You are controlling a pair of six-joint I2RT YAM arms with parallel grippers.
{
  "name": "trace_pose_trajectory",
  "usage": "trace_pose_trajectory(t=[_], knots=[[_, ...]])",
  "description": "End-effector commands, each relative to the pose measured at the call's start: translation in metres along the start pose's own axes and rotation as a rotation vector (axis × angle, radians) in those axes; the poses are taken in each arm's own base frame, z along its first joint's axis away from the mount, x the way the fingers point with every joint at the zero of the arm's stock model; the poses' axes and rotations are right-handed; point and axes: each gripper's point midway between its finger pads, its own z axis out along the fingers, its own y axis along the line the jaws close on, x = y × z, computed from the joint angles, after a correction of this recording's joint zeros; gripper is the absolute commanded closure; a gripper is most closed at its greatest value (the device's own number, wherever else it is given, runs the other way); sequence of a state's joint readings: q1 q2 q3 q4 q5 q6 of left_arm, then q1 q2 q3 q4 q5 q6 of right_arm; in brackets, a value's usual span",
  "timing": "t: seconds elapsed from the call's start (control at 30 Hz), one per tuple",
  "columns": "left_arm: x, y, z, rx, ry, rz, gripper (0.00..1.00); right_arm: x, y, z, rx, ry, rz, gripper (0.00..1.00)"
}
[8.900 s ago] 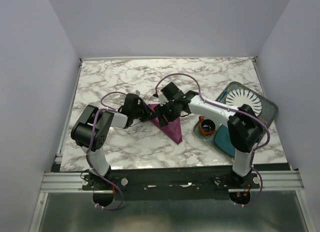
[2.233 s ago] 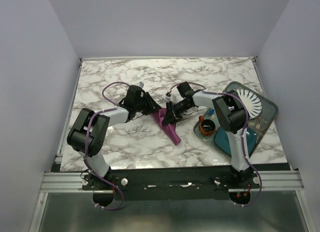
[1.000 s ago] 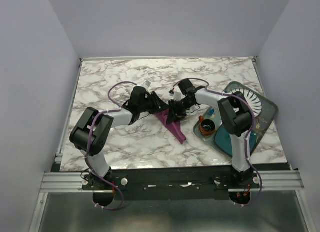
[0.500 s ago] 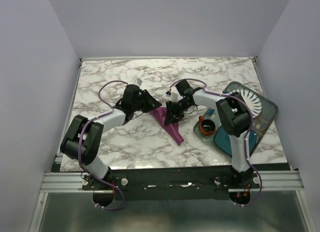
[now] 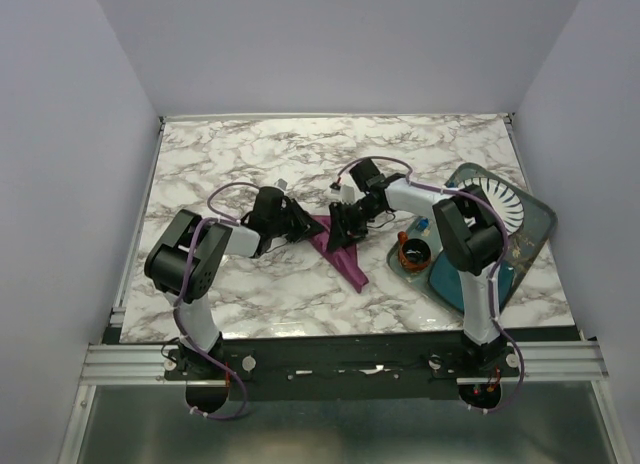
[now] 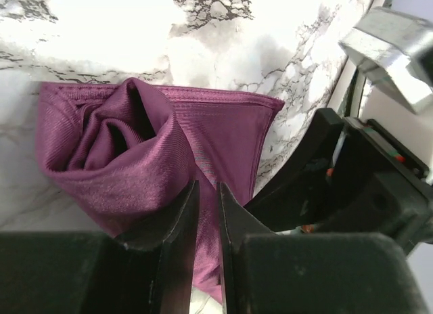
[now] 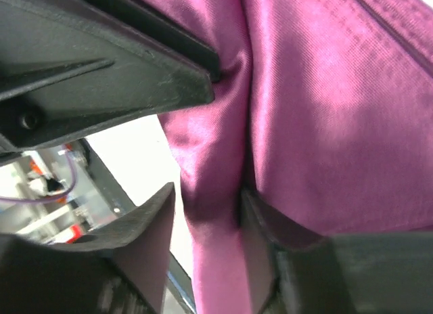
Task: Fold the napkin, place the utensils inside, and roll it up
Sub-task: Roll the napkin with the utensil
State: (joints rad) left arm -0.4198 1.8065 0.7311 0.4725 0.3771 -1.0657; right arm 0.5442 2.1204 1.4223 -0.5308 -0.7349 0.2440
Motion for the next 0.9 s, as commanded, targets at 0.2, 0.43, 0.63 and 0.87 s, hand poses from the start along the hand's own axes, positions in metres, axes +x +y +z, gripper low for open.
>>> trace_pose_trajectory(t=[0.2,0.43,0.63,0.87], knots=[[0.007,0.023,0.002,-0.062,0.002,0.006,0.75,-0.003,0.011,-0.046,0.613,-0.155,-0.279,0.28],[0.013,0.027,0.006,-0.084,0.070,-0.064,0.75,-0.008,0.027,-0.032,0.802,-0.281,-0.416,0.24],[0.014,0.025,0.005,-0.095,0.086,-0.073,0.75,-0.010,0.018,-0.007,0.908,-0.258,-0.503,0.23],[0.012,0.023,0.004,-0.097,0.095,-0.070,0.74,-0.004,-0.006,0.006,0.964,-0.234,-0.535,0.31]])
